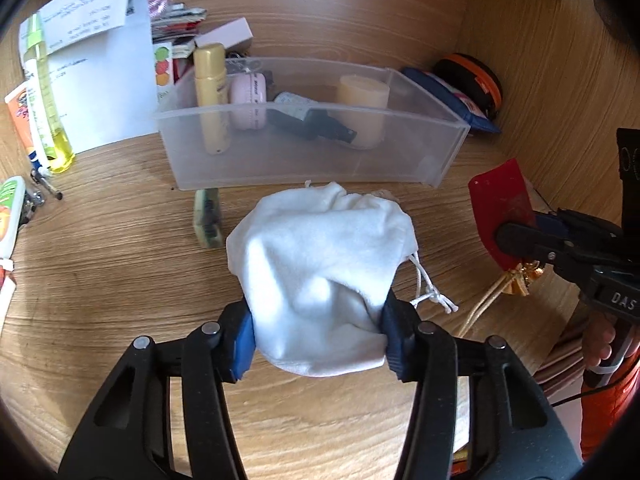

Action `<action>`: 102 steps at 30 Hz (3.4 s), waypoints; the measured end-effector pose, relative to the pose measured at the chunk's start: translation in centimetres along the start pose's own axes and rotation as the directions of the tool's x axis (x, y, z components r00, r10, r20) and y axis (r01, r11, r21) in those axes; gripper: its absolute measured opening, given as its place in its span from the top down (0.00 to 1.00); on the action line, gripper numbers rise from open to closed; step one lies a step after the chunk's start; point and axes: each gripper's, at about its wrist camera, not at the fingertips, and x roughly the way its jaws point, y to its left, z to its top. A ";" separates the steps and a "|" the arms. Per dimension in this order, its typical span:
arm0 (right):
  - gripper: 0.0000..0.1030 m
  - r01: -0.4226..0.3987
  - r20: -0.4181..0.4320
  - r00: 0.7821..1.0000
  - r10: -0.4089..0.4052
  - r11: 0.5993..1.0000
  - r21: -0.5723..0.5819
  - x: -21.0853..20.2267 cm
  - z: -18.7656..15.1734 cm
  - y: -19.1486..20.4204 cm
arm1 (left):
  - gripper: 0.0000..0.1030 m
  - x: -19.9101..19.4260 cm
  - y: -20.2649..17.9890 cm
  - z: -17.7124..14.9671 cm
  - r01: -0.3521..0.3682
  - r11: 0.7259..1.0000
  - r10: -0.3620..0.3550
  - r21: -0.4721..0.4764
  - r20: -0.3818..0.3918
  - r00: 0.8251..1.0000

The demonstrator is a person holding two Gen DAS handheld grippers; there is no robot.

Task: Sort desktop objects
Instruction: 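Lift the white bag with left tool while right holds the red pouch up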

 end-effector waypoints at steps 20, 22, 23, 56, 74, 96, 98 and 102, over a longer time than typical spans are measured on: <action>0.73 0.023 0.020 1.000 -0.023 0.999 -0.033 -0.3 2.3 1.7 | 0.50 -5.0 1.9 2.0 0.034 0.999 -0.029 -0.034 0.144 0.989; 0.73 0.028 0.024 0.999 -0.028 0.999 -0.036 -0.3 2.6 1.9 | 0.50 -5.3 2.1 2.3 0.034 0.999 -0.028 -0.037 0.153 0.988; 0.73 0.032 0.026 0.999 -0.031 0.999 -0.037 -0.3 2.7 1.9 | 0.50 -5.4 2.2 2.4 0.034 0.999 -0.028 -0.037 0.157 0.987; 0.73 -0.006 -0.240 0.968 -0.069 0.954 -0.301 10.3 3.3 8.6 | 0.50 -7.3 7.9 -1.3 -0.077 0.997 0.076 0.019 0.036 0.996; 0.73 0.003 -0.169 0.985 -0.031 0.987 -0.161 7.2 4.0 5.2 | 0.50 -9.3 7.5 3.6 0.033 0.999 -0.031 -0.010 0.155 0.987; 0.73 0.088 0.059 0.995 -0.080 0.987 -0.138 1.2 12.0 1.1 | 0.50 -5.5 4.6 14.6 0.086 0.996 -0.088 0.022 0.210 0.974; 0.73 0.102 0.076 0.993 -0.091 0.984 -0.146 1.4 13.1 1.1 | 0.50 -4.9 4.1 15.1 0.085 0.996 -0.088 0.024 0.209 0.974; 0.73 0.129 0.092 0.989 -0.116 0.979 -0.158 2.6 14.8 1.0 | 0.50 -3.1 3.5 15.7 0.093 0.996 -0.094 0.017 0.184 0.978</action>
